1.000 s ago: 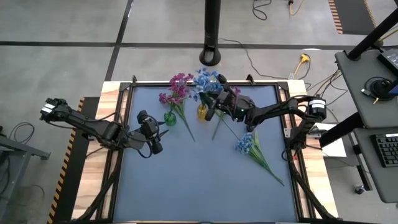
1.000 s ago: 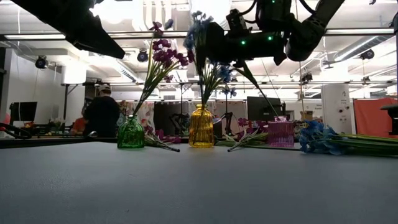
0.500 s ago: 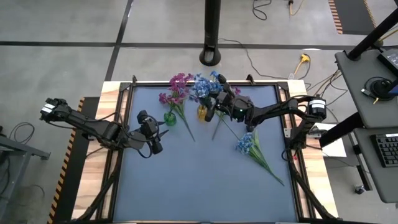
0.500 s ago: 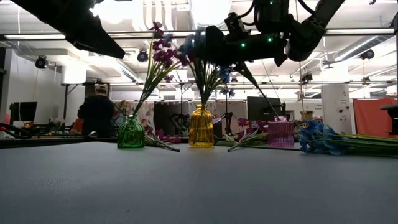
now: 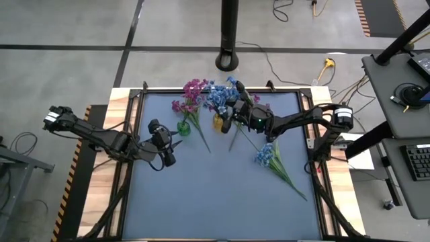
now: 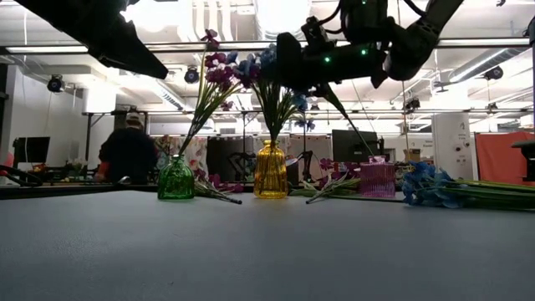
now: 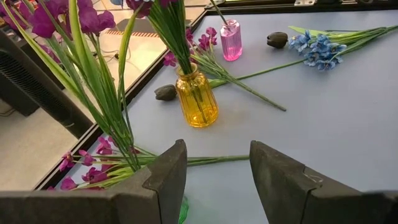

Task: Sort flowers into vase by color
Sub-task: Put the left blue flowers into the yellow flower vase

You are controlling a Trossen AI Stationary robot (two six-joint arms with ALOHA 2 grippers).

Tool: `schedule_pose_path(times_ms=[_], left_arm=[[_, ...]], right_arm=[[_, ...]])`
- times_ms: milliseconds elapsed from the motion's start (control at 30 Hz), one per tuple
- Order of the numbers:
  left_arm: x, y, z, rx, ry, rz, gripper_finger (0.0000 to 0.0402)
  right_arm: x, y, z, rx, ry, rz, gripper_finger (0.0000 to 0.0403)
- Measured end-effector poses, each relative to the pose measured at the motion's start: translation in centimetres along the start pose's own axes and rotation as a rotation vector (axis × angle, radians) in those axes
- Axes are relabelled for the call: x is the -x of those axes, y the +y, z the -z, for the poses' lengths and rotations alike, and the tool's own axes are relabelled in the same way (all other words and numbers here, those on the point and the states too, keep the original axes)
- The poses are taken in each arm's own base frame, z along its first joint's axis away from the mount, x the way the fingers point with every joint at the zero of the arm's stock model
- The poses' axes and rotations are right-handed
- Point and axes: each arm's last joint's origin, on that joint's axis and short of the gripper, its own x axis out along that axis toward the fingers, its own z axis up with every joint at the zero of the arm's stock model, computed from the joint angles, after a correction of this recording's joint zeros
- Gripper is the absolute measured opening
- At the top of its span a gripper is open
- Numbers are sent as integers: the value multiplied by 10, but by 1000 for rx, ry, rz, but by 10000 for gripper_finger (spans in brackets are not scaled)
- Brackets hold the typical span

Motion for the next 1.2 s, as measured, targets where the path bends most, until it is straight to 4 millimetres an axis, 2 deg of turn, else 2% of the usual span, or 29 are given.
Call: schedule_pose_path(times_ms=[600,967,1200], left_arm=[[0,0,0,1,0,0,160],[0,0,0,2,0,0,160],[0,0,0,2,-1,0,160]], right_arm=[[16,-4,-20,-44,142,-8,217],[32,-9,-39,-99,211,-5,217],[43,-4,-53,-102,202,-34,217]])
